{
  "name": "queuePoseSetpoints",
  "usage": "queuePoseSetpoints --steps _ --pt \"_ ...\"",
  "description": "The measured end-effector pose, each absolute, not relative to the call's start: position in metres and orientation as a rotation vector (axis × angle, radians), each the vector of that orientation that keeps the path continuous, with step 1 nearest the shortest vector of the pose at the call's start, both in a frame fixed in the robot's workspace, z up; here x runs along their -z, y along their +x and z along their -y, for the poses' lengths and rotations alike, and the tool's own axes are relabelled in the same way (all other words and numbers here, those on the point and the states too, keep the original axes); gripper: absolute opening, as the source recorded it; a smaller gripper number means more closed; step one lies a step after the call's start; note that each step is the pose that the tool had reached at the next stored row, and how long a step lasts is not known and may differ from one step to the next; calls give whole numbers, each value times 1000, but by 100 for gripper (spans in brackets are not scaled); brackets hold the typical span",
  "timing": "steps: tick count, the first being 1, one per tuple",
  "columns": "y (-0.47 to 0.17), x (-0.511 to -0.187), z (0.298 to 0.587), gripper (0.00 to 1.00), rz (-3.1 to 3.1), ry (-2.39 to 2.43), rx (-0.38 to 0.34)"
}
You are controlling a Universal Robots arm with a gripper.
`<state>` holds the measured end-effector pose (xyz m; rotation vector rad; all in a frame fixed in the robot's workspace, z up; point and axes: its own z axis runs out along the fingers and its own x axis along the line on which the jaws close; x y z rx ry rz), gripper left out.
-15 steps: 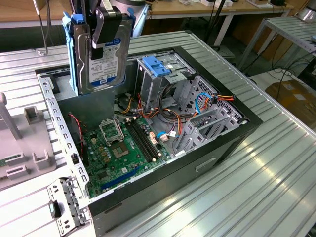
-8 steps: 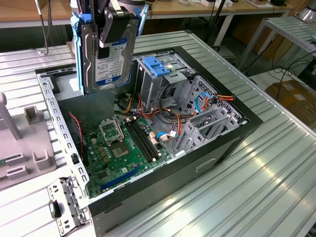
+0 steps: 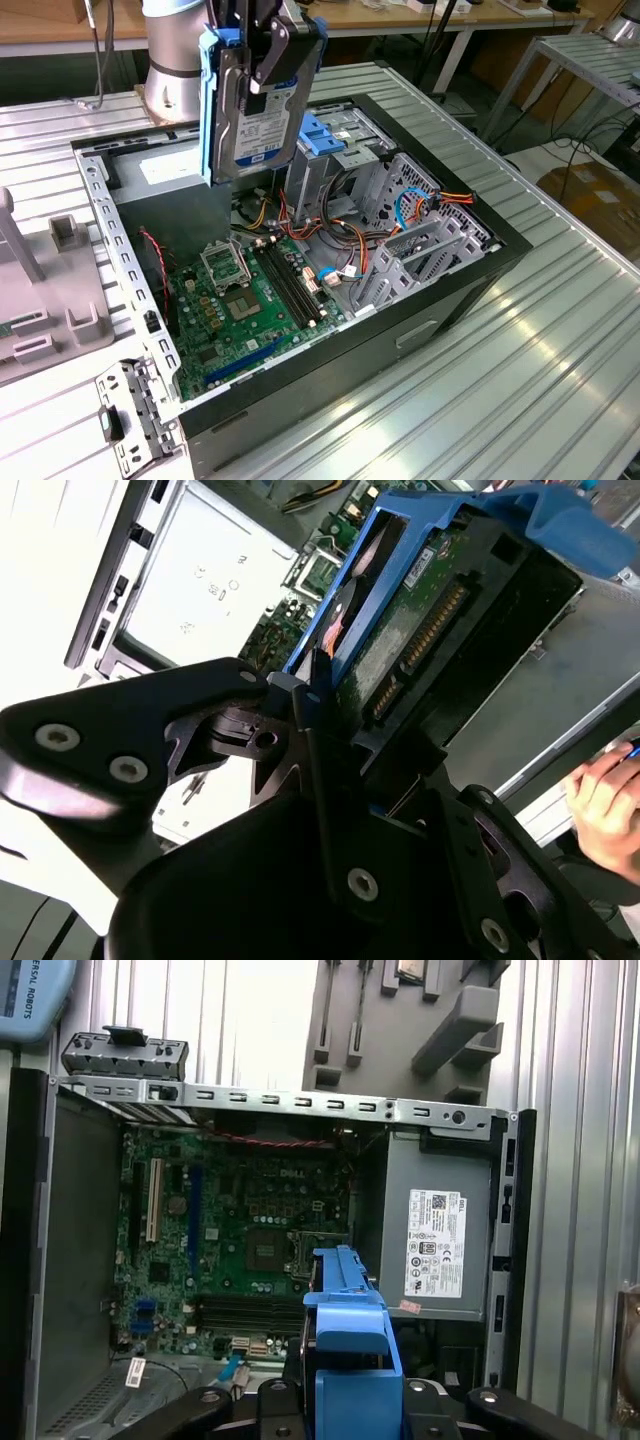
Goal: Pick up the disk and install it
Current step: 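Pick up the disk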
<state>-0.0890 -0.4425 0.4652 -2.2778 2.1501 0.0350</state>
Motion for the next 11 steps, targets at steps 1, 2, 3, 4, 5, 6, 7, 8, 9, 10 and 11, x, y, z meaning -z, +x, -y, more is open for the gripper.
queuePoseSetpoints --steps 1,2,3,4,5,6,7,8,9,10,11 --pt "-89 -465 444 36 -2150 -2277 -36" --pt "-88 -465 446 36 -2149 -2277 -37" --pt "-88 -465 449 36 -2149 -2276 -38" --pt "-87 -465 450 36 -2148 -2276 -39" --pt "-87 -465 453 36 -2148 -2276 -40" --pt "-86 -465 455 36 -2147 -2275 -42" --pt "-86 -465 458 36 -2147 -2274 -43" --pt "-86 -465 459 36 -2147 -2274 -43" --pt "-85 -465 460 36 -2147 -2274 -44" --pt "-85 -465 460 36 -2146 -2274 -44" --pt "-85 -465 461 36 -2146 -2274 -44"
